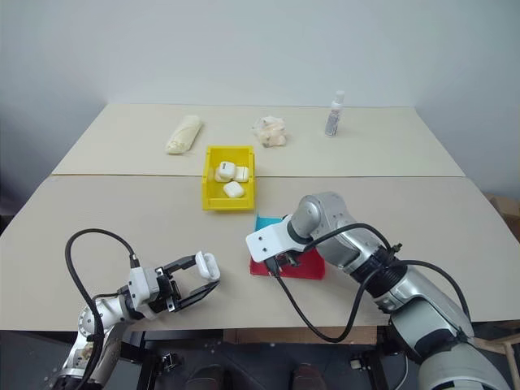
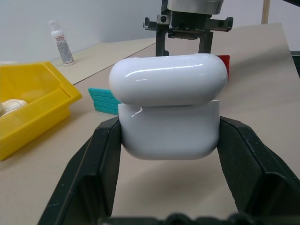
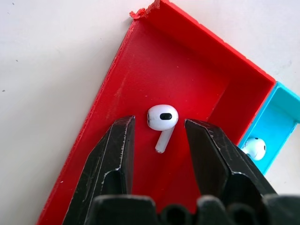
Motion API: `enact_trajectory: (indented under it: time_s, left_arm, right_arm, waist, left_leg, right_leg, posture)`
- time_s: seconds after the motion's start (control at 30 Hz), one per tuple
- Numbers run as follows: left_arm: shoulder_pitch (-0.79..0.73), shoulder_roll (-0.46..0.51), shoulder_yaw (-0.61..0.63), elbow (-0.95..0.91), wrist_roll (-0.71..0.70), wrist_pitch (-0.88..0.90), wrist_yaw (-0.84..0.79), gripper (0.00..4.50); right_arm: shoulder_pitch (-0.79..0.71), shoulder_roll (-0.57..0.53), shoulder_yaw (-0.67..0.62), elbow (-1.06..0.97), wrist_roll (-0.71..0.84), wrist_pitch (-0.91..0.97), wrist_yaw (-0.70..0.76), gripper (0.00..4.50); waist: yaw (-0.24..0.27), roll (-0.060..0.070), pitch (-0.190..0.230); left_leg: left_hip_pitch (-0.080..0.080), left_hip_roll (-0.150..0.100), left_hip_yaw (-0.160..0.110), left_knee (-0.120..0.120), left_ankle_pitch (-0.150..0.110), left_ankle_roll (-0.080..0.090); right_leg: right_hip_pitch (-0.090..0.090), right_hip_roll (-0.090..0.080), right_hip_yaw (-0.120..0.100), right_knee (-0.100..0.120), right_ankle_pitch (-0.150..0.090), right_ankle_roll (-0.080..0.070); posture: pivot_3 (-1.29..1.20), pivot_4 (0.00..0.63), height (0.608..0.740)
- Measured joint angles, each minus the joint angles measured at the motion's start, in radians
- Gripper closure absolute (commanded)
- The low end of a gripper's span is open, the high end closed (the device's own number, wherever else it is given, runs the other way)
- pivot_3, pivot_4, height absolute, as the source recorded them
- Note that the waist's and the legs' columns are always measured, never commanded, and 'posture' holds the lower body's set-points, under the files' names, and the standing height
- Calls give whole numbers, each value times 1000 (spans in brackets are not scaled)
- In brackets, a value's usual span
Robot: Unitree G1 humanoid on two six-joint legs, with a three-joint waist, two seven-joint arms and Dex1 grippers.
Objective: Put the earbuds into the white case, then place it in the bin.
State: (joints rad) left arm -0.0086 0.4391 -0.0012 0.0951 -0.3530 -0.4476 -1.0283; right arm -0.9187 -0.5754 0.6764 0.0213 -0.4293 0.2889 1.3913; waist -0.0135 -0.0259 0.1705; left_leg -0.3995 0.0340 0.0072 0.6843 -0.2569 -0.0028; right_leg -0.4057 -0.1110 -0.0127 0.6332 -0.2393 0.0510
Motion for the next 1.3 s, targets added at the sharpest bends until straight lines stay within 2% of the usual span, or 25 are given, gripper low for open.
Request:
enact_trajectory:
  time_s: [0.8, 0.93, 1.3]
  left_arm:
    - [23, 0, -1, -5, 20, -5, 32, 1743]
    - [23, 0, -2, -13, 20, -5, 34, 1743]
    - [27, 0, -2, -19, 21, -5, 36, 1743]
  right_arm:
    - [-14, 18, 6, 50, -25, -68, 1, 2424]
    - [-13, 18, 6, 55, -29, -74, -1, 3253]
    - [-13, 18, 5, 59, -34, -87, -8, 3253]
  waist:
    - [0, 0, 0]
    - [0, 0, 0]
    - [0, 0, 0]
  left_leg:
    - [0, 0, 0, 0, 0, 0]
    - [0, 0, 0, 0, 0, 0]
    - [1, 0, 0, 0, 0, 0]
  right_leg:
    - [0, 0, 0, 0, 0, 0]
    - [0, 0, 0, 0, 0, 0]
    - [0, 0, 0, 0, 0, 0]
  posture:
    - [0, 150, 740]
    - [0, 150, 740]
    - [0, 150, 740]
